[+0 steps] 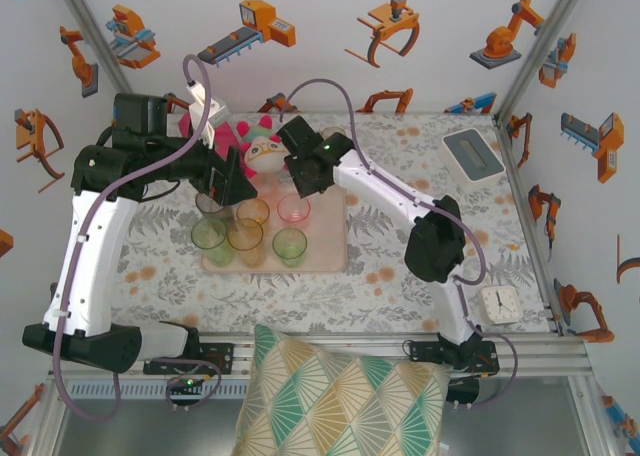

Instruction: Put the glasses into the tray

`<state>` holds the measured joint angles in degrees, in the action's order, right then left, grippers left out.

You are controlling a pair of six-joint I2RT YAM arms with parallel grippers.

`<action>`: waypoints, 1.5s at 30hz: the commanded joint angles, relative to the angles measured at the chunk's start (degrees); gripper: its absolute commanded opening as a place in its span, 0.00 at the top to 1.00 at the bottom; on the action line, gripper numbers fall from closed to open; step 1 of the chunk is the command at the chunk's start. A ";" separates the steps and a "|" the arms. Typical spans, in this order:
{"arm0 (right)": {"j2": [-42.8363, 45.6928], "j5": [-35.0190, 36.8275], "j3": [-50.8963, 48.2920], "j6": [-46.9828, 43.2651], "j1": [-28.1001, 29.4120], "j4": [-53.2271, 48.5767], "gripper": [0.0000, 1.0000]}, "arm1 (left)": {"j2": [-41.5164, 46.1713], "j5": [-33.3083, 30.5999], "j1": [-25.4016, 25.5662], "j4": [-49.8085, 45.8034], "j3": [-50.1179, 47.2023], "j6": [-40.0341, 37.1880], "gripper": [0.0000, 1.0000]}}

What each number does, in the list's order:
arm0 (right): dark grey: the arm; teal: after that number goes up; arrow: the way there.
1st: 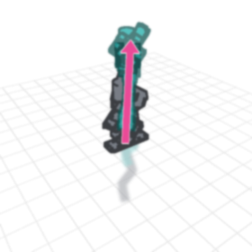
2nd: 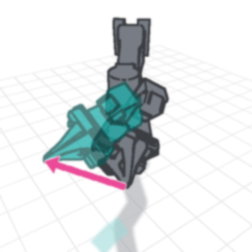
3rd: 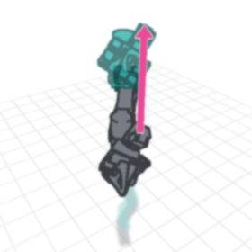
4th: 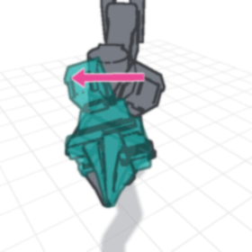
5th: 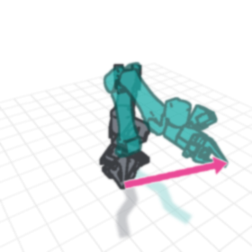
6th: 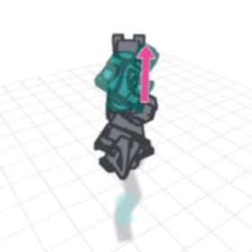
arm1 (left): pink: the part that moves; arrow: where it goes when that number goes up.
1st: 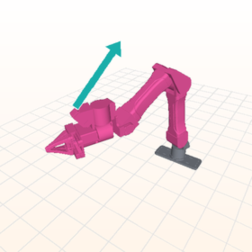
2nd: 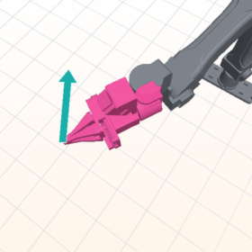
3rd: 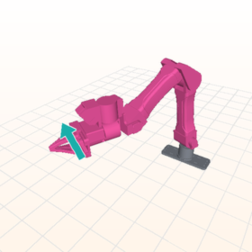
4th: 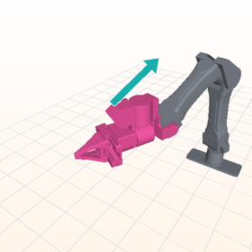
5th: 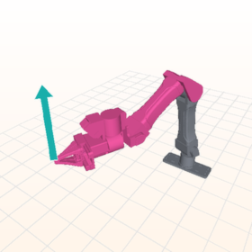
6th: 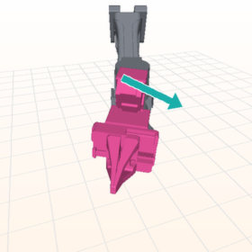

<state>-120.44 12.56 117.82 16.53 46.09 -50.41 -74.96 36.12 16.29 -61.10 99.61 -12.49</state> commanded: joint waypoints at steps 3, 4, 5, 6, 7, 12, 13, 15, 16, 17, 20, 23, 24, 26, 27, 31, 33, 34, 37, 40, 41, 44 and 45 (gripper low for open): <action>5.56 4.27 1.45 -1.20 -2.69 -1.40 0.59 | 0.32 2.31 -0.21 0.42 1.57 0.51 0.03; 5.80 4.20 1.47 -1.16 -3.21 -1.36 0.59 | 0.26 2.61 -0.26 0.37 1.55 0.45 0.03; 6.11 4.23 1.57 -1.26 -3.90 -1.37 0.59 | 0.12 3.11 -0.24 0.25 1.64 0.28 0.03; 6.40 4.20 1.63 -1.34 -4.64 -1.36 0.59 | 0.08 4.23 -0.22 0.05 1.79 0.07 0.03; 6.62 3.98 1.64 -1.24 -5.29 -1.36 0.58 | 0.05 5.29 -0.21 -0.11 1.83 -0.06 0.03; 7.40 1.12 0.94 -0.37 -10.09 -0.43 0.58 | -0.82 6.66 -0.12 -0.86 2.69 -0.57 0.03; 7.50 1.06 0.57 -0.36 -10.81 -0.05 0.58 | -0.89 6.26 -0.12 -0.84 2.70 -0.61 0.02; 7.47 0.06 -0.35 -0.25 -12.65 1.26 0.58 | -0.91 5.70 -0.12 -0.80 2.91 -0.61 0.01; 7.20 -0.53 -0.61 -0.27 -13.42 1.73 0.58 | -0.87 5.64 -0.12 -0.92 3.02 -0.68 0.01; 6.62 -1.21 -0.58 -0.07 -14.34 2.00 0.58 | -0.91 5.49 -0.13 -1.10 3.21 -0.77 0.01; 5.07 -3.08 -0.39 0.02 -16.54 3.24 0.58 | -1.11 4.93 -0.12 -1.34 3.26 -0.96 0.01; 3.69 -3.77 -0.37 -0.38 -17.92 4.98 0.58 | -0.89 4.42 -0.43 -1.30 2.76 -1.04 0.03; 3.17 -4.17 -0.26 -0.38 -18.41 5.35 0.58 | -0.79 4.38 -0.47 -1.37 2.48 -1.11 0.03; 2.21 -5.26 -0.21 -0.72 -19.17 6.45 0.58 | -0.82 4.50 -0.52 -1.38 2.12 -1.04 0.03; 1.68 -5.26 -0.12 -0.78 -19.51 6.83 0.58 | -0.90 4.73 -0.48 -1.30 2.04 -0.98 0.03; -0.34 -5.87 0.87 -1.61 -20.23 7.63 0.58 | -0.93 5.05 -0.63 -1.57 2.36 -1.25 0.03; -0.90 -6.47 0.59 -2.18 -20.22 8.85 0.58 | -0.96 5.02 -0.61 -2.00 2.52 -1.62 0.03; -1.38 -6.58 0.75 -2.21 -20.29 9.10 0.58 | -0.89 5.06 -0.61 -2.05 2.45 -1.53 0.03; -3.13 -7.24 1.65 -2.51 -20.37 9.45 0.58 | -0.78 5.16 -0.72 -2.07 2.00 -1.65 0.03; -4.67 -7.80 2.48 -2.50 -20.49 9.72 0.58 | -0.56 5.09 -0.97 -2.04 1.68 -1.66 0.03; -5.03 -7.89 2.64 -2.50 -20.51 9.91 0.58 | -0.55 5.16 -1.01 -2.03 1.68 -1.62 0.03; -5.98 -8.03 2.92 -2.41 -20.60 10.54 0.58 | -0.28 5.28 -1.39 -2.09 1.64 -1.49 0.03; -6.30 -8.16 3.09 -2.41 -20.60 10.75 0.58 | -0.28 5.33 -1.45 -1.94 1.64 -1.51 0.03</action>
<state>-125.89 5.26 118.69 14.92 25.93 -41.01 -75.85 40.14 15.29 -61.98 101.23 -12.80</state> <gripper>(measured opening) 0.418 0.973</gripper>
